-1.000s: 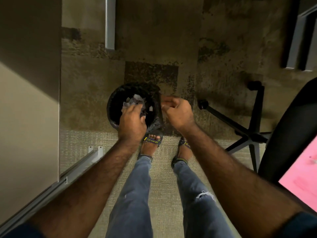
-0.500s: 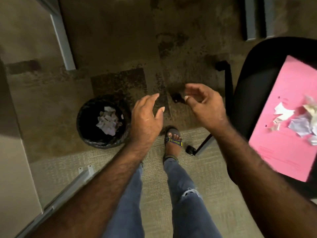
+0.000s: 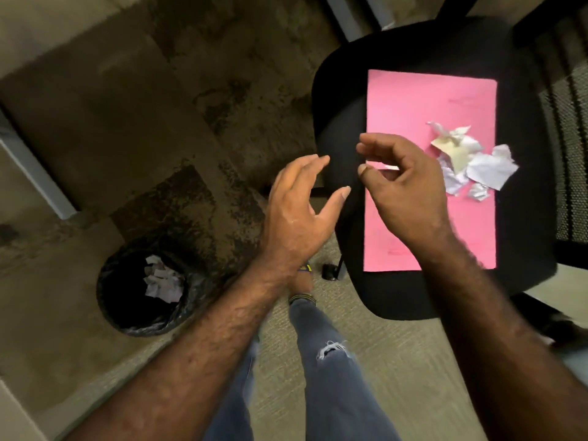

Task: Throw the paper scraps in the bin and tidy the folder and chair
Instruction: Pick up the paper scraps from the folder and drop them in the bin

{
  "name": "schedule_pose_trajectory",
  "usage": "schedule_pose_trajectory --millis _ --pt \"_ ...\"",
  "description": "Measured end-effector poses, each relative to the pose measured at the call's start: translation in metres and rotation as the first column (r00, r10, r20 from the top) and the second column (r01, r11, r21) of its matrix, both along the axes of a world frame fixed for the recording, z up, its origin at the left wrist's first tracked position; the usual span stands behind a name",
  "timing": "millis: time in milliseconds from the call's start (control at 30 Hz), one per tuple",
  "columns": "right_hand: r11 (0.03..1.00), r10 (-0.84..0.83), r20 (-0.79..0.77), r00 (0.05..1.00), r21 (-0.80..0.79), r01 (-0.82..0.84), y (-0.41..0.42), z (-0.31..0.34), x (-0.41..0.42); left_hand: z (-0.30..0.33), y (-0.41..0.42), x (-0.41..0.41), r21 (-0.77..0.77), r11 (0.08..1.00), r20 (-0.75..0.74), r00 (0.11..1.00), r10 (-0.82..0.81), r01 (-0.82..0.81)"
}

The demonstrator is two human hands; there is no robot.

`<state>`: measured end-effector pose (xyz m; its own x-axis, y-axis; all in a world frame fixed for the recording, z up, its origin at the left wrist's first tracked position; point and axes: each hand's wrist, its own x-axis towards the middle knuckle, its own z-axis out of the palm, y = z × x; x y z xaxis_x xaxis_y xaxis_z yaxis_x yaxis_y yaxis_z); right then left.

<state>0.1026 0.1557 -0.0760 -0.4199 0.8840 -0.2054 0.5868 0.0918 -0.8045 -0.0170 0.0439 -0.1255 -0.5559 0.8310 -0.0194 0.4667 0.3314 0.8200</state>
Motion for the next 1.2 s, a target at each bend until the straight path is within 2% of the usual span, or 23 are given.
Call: schedule_pose_trajectory --millis 233,400,500,567,733,900,1200 --pt "0.987 -0.134 0.128 0.983 0.110 0.121 0.029 0.008 0.067 0.002 0.045 0.049 -0.020 0.968 -0.064 0.965 -0.252 0.252" --pt "0.961 -0.221 0.215 0.951 0.217 0.174 0.046 0.005 0.104 0.001 0.066 0.064 -0.118 0.928 -0.106 0.924 -0.367 0.354" --pt "0.964 -0.217 0.310 0.926 0.218 0.153 0.053 0.002 0.125 0.000 0.076 0.069 -0.193 0.898 -0.122 0.898 -0.423 0.396" --pt "0.978 -0.189 0.371 0.909 0.158 0.139 0.058 0.001 0.133 -0.001 0.082 0.071 -0.238 0.878 -0.152 0.876 -0.457 0.416" --pt "0.988 -0.129 0.527 0.840 0.000 0.151 0.078 -0.008 0.135 -0.006 0.088 0.076 -0.294 0.855 -0.202 0.847 -0.492 0.427" --pt "0.982 -0.060 0.601 0.797 -0.106 0.154 0.094 -0.024 0.130 -0.010 0.089 0.078 -0.236 0.870 -0.197 0.856 -0.479 0.432" --pt "0.980 -0.186 0.636 0.749 0.062 0.190 0.089 -0.044 0.126 -0.015 0.087 0.072 -0.189 0.893 -0.094 0.897 -0.431 0.409"
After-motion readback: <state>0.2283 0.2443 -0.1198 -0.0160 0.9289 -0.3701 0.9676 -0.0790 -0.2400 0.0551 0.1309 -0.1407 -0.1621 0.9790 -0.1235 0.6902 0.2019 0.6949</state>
